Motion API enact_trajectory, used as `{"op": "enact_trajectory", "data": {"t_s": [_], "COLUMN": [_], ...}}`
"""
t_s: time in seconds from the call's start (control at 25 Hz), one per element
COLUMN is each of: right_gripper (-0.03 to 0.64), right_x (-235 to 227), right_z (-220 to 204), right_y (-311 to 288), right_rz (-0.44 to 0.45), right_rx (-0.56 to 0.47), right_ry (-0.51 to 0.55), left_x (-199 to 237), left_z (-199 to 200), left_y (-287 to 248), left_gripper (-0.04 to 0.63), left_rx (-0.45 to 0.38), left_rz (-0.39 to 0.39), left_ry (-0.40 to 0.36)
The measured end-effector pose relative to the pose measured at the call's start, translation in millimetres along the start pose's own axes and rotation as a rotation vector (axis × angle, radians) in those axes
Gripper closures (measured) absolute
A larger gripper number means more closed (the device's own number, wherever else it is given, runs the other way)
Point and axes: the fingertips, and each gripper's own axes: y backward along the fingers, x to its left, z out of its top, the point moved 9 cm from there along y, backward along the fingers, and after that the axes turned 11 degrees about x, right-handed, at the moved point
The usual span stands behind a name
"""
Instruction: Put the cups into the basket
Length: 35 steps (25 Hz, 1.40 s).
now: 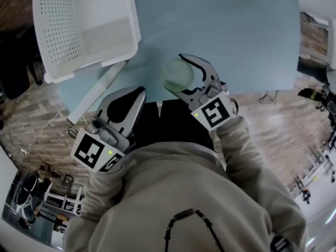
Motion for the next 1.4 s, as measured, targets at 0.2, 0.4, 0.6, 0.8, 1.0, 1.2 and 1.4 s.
{"op": "enact_trajectory", "data": {"t_s": [0.2,0.4,0.6,0.8,1.0,1.2,1.4], "right_gripper": [0.261,0.261,0.261,0.261,0.261,0.261,0.261], "right_x": [-10.1,-22.6,-26.8,-22.4,-28.1,-22.6,-15.9], "right_z": [46.8,89.1,121.9,144.2,165.4,181.9,193.7], "right_y": [35.5,69.3,102.5,125.3,148.2,149.9,150.3], "right_rz": [-0.069,-0.129,-0.179,-0.22,-0.256,-0.263,-0.255], "right_rx": [-0.035,-0.078,-0.121,-0.152,-0.176,-0.169,-0.18], "right_ry": [0.064,0.121,0.158,0.185,0.181,0.233,0.244], "left_x": [-10.2,-19.9,-43.1,-59.4,-63.9,-69.1,-60.9], "left_z": [34.5,62.4,91.5,113.5,133.3,148.7,149.2], "left_y": [21.8,39.7,52.1,66.1,79.9,105.6,117.4], "left_gripper": [0.598,0.598,0.6,0.6,0.6,0.6,0.6], "left_rx": [-0.041,-0.073,-0.106,-0.157,-0.145,-0.199,-0.208], "left_rz": [0.011,0.021,0.017,-0.042,-0.103,-0.139,-0.114], "left_ry": [-0.077,-0.137,-0.24,-0.238,-0.268,-0.37,-0.337]}}
